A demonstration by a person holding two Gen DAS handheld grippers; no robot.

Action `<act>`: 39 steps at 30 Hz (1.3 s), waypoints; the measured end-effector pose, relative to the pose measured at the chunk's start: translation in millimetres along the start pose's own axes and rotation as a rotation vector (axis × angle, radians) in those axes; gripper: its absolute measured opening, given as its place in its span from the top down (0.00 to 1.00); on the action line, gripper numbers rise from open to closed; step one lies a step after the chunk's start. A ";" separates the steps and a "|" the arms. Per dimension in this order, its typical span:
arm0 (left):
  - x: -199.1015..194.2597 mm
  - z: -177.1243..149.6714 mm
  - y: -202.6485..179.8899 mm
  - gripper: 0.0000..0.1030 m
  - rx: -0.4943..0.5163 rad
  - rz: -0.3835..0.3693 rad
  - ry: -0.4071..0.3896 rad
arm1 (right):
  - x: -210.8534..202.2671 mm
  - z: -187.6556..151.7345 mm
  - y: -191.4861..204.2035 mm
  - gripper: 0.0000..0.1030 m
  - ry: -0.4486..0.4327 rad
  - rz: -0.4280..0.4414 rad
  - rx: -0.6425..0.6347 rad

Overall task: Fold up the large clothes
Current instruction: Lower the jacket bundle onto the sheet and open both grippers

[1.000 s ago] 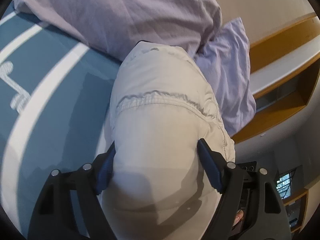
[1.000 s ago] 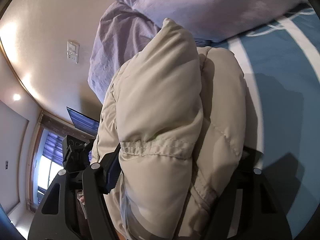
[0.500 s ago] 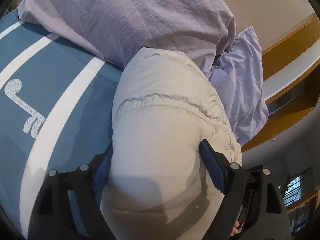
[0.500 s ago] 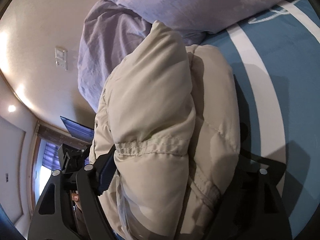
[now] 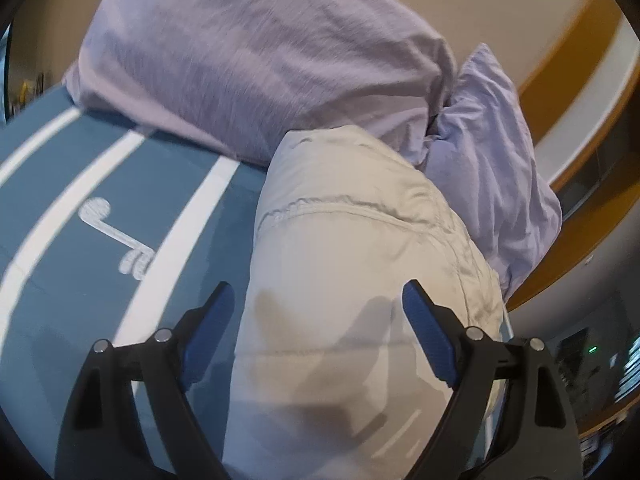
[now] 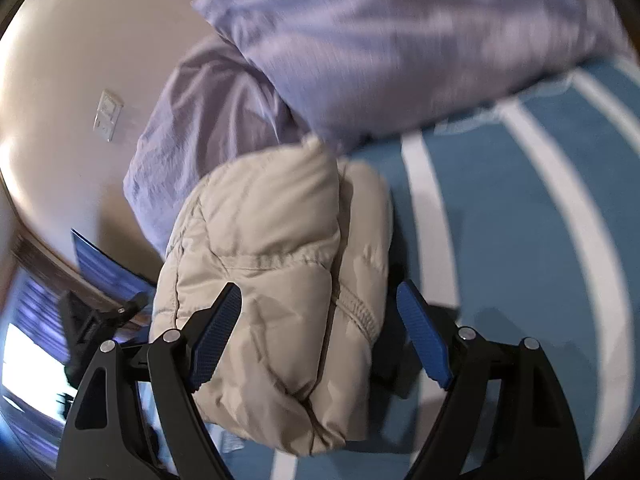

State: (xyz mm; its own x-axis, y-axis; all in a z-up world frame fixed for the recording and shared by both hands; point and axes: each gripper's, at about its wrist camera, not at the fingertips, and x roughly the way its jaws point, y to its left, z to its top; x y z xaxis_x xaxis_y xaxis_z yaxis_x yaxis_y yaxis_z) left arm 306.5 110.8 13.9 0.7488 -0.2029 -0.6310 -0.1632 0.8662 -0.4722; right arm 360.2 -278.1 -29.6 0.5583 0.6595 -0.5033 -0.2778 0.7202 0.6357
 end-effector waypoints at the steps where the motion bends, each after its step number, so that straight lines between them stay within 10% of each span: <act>1: -5.8 -3.5 -5.6 0.15 0.030 0.006 -0.010 | -5.1 0.5 5.4 0.21 -0.018 -0.015 -0.024; 19: -8.4 -69.1 -87.9 0.09 0.487 0.277 -0.099 | 4.6 -45.8 77.9 0.38 -0.054 -0.208 -0.414; 39: 0.2 -83.0 -79.0 0.02 0.461 0.252 -0.062 | 17.4 -64.1 56.0 0.27 -0.011 -0.241 -0.374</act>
State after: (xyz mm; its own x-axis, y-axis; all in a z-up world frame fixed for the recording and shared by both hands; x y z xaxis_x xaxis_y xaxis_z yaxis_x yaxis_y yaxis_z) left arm 266.2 4.4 0.0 0.7618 0.0531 -0.6456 -0.0540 0.9984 0.0184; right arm 304.3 -212.5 -40.3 0.6495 0.4623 -0.6037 -0.4011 0.8828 0.2445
